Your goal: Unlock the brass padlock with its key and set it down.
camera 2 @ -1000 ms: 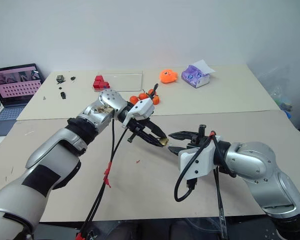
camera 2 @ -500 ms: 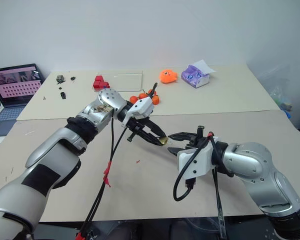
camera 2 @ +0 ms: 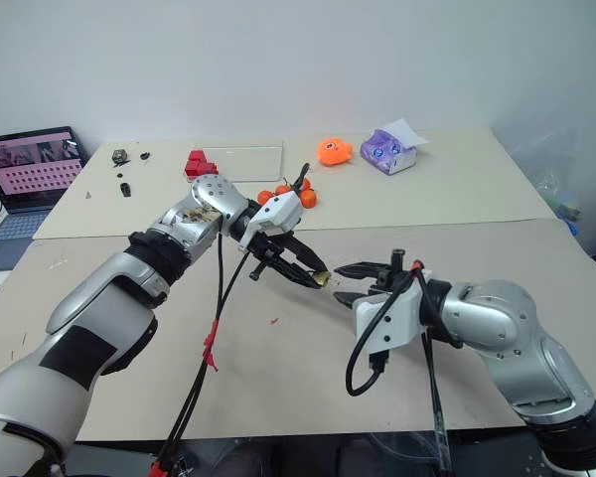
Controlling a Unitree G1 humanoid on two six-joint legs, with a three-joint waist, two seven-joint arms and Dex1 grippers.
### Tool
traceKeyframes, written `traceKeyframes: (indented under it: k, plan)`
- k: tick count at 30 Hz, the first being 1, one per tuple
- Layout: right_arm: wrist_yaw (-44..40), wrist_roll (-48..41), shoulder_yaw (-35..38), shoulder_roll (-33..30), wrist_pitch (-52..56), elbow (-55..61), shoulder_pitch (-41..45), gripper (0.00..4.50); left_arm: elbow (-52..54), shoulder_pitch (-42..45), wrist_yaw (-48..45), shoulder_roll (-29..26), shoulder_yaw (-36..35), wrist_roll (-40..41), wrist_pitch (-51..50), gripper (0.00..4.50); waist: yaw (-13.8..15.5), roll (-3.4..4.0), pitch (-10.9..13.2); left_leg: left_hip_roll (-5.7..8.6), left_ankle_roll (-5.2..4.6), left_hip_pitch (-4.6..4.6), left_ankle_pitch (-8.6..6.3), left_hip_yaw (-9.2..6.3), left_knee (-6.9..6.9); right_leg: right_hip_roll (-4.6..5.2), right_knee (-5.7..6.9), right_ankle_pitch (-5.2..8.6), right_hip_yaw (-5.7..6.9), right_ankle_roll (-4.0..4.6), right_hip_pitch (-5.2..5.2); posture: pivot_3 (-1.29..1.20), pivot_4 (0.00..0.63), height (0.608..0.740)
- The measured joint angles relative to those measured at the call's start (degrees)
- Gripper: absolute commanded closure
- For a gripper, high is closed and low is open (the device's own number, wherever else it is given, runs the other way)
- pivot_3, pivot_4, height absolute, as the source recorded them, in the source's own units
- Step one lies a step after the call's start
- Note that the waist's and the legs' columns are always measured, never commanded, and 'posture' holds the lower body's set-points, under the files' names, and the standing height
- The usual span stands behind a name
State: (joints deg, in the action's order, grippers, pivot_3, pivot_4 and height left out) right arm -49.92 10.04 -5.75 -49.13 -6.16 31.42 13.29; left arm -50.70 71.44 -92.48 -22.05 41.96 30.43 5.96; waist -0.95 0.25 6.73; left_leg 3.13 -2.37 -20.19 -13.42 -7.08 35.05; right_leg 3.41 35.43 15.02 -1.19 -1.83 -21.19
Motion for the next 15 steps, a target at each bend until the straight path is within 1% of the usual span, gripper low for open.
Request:
traceKeyframes:
  k: [13,14,15]
  plan:
    - [0.2,0.7,-0.2,0.6,-1.3,-1.7,0.9,2.40,0.4,0.0,0.0,-0.1,0.5,0.0,-0.5,3.68,0.0,0.00,0.0,0.00,0.00,0.00,0.00,0.00,0.00,0.00,0.01,0.00,0.00,0.00,0.00,0.00,0.150,0.740]
    - [0.2,0.7,-0.2,0.6,-1.3,-1.7,1.0,2.90,0.4,0.0,0.0,-0.1,0.5,0.1,-0.6,3.68,0.0,0.00,0.0,0.00,0.00,0.00,0.00,0.00,0.00,0.00,0.01,0.00,0.00,0.00,0.00,0.00,0.150,0.740]
    - [0.1,0.7,-0.2,0.6,-1.3,-1.7,1.0,3.15,0.5,0.0,0.0,-0.1,0.6,0.1,-0.7,3.68,0.0,0.00,0.0,0.00,0.00,0.00,0.00,0.00,0.00,0.00,0.00,0.00,0.00,0.00,0.00,0.00,0.150,0.740]
